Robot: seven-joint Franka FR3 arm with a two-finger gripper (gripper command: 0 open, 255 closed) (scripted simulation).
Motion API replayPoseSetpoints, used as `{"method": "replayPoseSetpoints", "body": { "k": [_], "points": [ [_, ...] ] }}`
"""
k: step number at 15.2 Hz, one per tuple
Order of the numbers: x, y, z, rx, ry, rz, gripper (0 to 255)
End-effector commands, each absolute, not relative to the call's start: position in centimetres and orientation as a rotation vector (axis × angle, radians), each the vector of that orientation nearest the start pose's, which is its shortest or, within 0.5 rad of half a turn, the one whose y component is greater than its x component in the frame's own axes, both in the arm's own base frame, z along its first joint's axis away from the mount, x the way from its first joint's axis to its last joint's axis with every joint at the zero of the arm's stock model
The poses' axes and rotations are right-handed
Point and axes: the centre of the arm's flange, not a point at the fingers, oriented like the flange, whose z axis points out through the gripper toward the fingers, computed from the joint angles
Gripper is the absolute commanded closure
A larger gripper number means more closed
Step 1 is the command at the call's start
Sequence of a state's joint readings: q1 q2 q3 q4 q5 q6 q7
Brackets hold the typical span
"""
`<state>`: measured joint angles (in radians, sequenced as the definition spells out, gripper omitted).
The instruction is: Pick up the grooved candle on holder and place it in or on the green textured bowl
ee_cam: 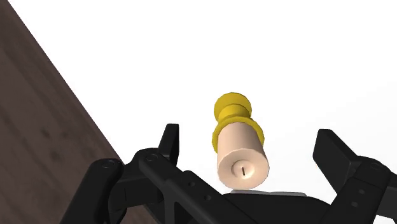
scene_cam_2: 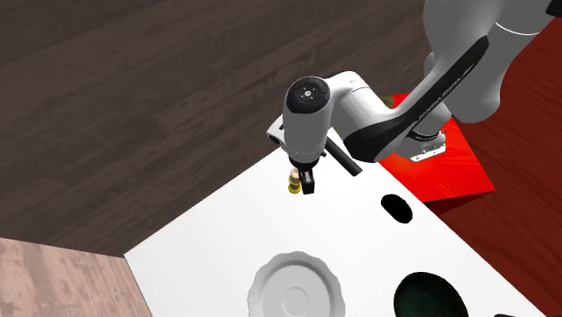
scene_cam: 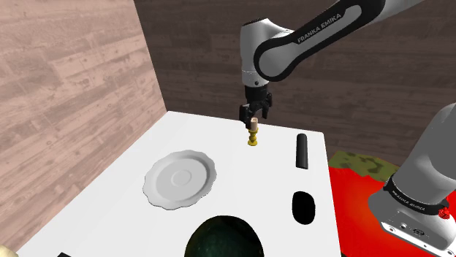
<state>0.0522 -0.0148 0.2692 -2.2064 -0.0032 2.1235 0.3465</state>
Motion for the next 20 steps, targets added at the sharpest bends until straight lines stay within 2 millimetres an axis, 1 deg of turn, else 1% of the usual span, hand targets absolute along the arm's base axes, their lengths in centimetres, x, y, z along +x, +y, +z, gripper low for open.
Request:
{"method": "replayPoseSetpoints", "body": {
  "k": [1, 5, 12, 13, 20],
  "points": [
    [49.3, 16.3, 37.0, -3.169, 0.038, 0.099, 0],
    [49.2, 16.3, 35.1, -3.169, 0.038, 0.099, 0],
    [49.2, 16.3, 35.1, -3.169, 0.038, 0.099, 0],
    [49.2, 16.3, 35.1, -3.169, 0.038, 0.099, 255],
    [49.2, 16.3, 35.1, -3.169, 0.038, 0.099, 255]
  ]
}}
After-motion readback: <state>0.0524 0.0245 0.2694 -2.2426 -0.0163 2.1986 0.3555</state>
